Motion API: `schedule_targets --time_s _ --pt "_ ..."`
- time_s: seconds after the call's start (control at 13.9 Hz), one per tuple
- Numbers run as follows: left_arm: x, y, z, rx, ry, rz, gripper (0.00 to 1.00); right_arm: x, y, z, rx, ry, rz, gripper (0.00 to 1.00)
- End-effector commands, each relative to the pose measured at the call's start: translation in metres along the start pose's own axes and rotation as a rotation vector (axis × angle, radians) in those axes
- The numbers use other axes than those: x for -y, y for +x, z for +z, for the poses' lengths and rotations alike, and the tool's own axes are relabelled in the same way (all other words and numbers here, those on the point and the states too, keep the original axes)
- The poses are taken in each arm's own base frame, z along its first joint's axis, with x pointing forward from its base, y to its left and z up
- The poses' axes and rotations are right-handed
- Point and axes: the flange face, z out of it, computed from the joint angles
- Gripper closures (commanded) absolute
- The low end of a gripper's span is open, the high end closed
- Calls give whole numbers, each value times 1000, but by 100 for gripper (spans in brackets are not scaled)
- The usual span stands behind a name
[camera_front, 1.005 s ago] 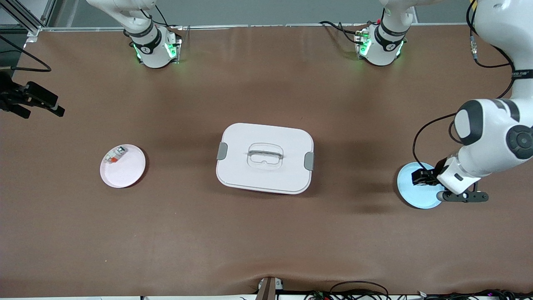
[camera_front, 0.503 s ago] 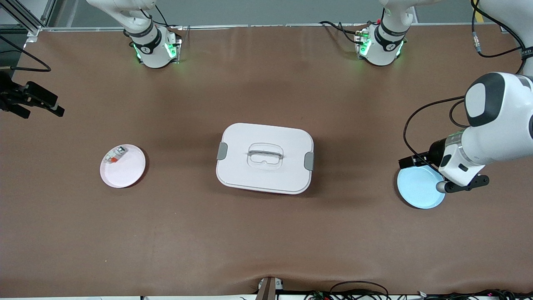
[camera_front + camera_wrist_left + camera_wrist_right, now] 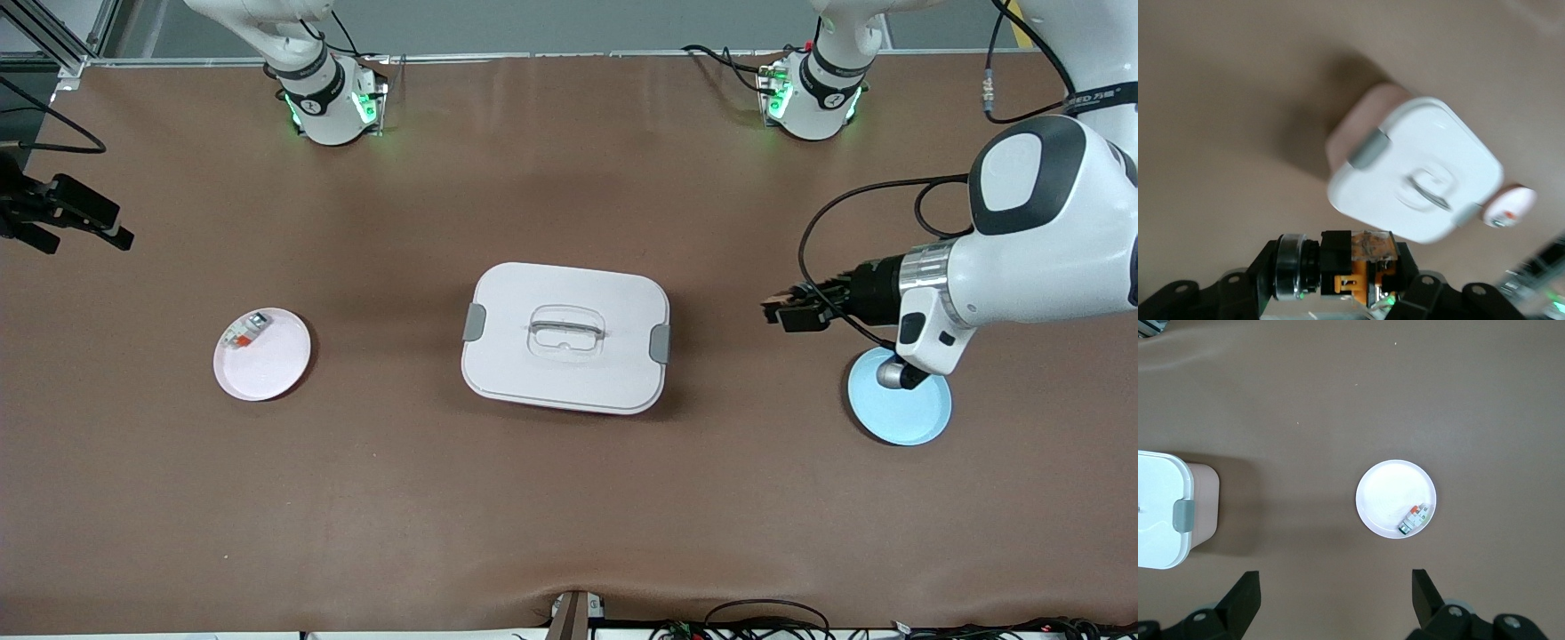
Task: Transfer orange switch to right arm and place
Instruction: 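Carry the switch with the left gripper over the white box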
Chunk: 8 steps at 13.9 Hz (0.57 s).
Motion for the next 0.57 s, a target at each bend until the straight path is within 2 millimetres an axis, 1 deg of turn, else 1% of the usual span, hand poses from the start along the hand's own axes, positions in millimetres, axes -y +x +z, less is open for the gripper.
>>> schedule_targets --time_s 0.0,0.07,0.14,0.22,0.43,0.5 --pt "-31 -31 0 128 -98 -143 100 0 -1 -6 -11 -13 -11 0" --pt "-44 -41 4 156 -116 -183 100 0 -1 -6 -11 -14 -11 0" --pt "-60 -56 12 159 -129 -218 100 -1 -1 -6 -12 -14 -8 0" --pt "-72 -67 21 161 -142 -264 100 -1 -1 -6 -12 -14 -8 0" --pt "-112 -107 58 206 -184 -395 100 -3 1 -9 -32 -17 -7 0" --pt "-122 -114 68 211 -206 -451 100 -2 1 -10 -35 -34 -12 0"
